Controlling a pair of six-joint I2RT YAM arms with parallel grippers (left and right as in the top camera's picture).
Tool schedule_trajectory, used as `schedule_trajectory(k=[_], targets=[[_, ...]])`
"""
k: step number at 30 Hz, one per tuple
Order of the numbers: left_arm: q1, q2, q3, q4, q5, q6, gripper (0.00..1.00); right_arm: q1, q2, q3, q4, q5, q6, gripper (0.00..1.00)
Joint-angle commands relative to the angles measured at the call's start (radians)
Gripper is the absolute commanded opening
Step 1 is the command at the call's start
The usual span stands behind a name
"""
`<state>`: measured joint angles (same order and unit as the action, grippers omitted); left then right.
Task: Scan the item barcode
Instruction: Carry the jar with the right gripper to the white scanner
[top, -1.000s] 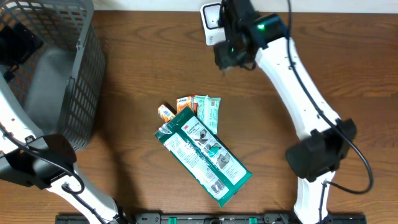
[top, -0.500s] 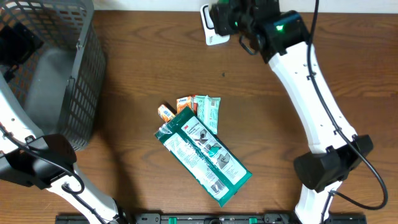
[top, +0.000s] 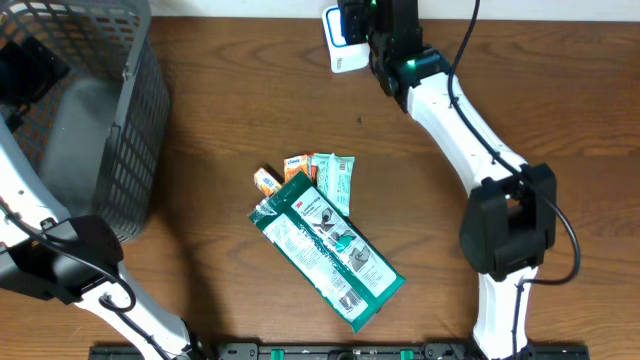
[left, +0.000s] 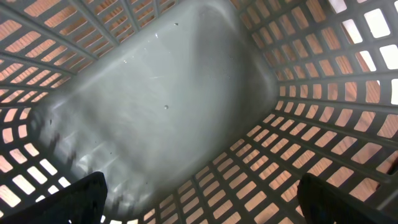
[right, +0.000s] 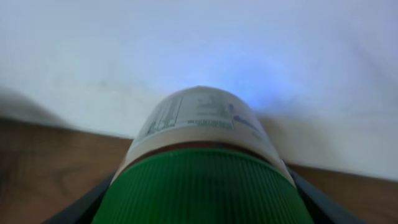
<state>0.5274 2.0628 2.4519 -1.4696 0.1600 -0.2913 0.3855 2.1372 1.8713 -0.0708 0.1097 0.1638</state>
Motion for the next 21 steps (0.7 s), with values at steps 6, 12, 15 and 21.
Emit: schedule_trajectory(k=[6,12,15,21], targets=[[0.0,-0.023,0.017,-0.003,0.012,-0.001,0.98,-0.024,0.106,-0.011,0.22,-0.035,0.006,0.01],[0.0,-0.023,0.017,-0.003,0.012,-0.001,0.98,-0.025,0.229,-0.011,0.426,-0.063,0.007,0.01],[0.0,-0.024,0.017,-0.003,0.012,-0.001,0.98,-0.025,0.266,-0.011,0.492,-0.063,0.007,0.01],[0.0,-0.024,0.017,-0.003,0.012,-0.001,0.98,-0.035,0.301,-0.011,0.559,-0.063,0.023,0.01]])
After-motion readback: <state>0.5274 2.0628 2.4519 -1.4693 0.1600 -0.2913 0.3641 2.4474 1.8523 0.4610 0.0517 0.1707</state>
